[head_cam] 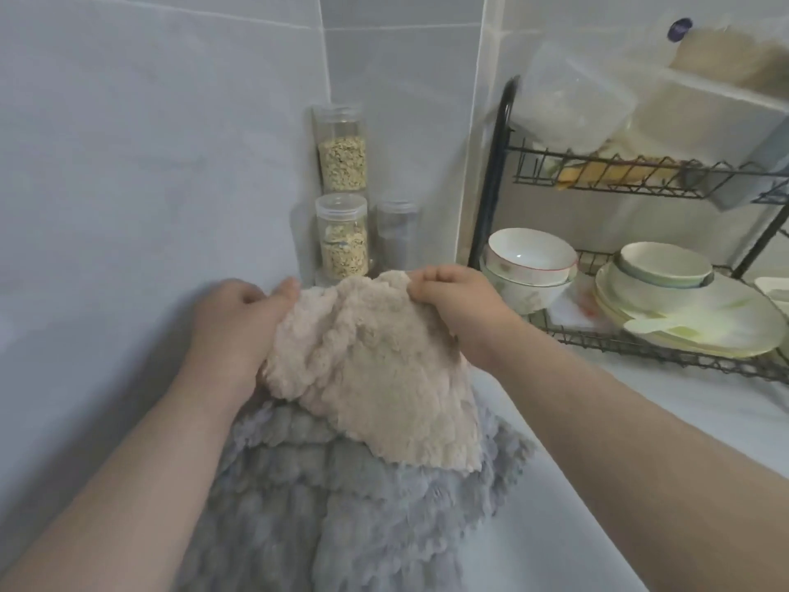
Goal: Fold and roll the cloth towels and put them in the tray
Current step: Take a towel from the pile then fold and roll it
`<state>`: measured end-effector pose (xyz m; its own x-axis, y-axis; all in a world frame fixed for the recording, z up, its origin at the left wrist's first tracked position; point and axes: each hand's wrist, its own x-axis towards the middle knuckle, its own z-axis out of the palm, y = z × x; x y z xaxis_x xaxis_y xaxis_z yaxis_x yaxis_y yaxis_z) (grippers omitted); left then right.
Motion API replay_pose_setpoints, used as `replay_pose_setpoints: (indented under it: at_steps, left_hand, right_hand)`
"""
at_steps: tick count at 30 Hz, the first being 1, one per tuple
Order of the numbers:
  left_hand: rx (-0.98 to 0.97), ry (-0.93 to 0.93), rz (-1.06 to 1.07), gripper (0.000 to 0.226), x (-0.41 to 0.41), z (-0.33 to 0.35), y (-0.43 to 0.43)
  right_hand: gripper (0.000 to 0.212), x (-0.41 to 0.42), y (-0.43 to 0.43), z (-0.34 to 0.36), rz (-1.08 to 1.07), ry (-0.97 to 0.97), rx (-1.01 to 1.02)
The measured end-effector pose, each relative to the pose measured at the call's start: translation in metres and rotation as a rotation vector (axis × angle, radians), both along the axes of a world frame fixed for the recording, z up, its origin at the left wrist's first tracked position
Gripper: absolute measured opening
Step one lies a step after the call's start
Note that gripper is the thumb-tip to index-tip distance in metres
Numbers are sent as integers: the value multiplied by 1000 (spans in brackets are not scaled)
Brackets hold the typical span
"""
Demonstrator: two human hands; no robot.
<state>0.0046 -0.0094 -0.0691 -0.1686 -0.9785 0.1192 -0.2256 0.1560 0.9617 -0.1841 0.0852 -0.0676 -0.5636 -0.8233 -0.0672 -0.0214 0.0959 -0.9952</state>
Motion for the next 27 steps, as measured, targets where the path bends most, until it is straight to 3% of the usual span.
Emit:
replay_pose_setpoints:
  at_steps: [3, 5, 8, 10, 12, 15, 19, 27]
  left_hand:
    - [-22, -54, -88, 27, -8, 3, -2]
    - [-120, -51, -197, 39, -11, 15, 6]
    - [-255, 66, -307, 39, -9, 47, 40]
    - [-312, 187, -368, 30, -8, 63, 70]
    - [-353, 272, -434, 24, -5, 73, 102]
    - [-404, 371, -503, 26, 4, 85, 143]
    - [-397, 485, -556, 29, 16, 94, 184]
    - [-287, 580, -675, 31, 19, 91, 253]
  right_hand:
    - [15, 2, 18, 4, 35, -117, -152]
    - [10, 3, 38, 10, 91, -225, -243]
    - [24, 4, 83, 24, 143, -391, -330]
    - [20, 10, 119, 32, 137, -422, -360]
    - [18, 20, 153, 40, 60, -376, -380]
    - [38, 35, 202, 52, -135, -198, -418]
    - [15, 52, 269, 73, -328, 13, -463]
    - [22, 73, 375, 81, -515, 316, -354]
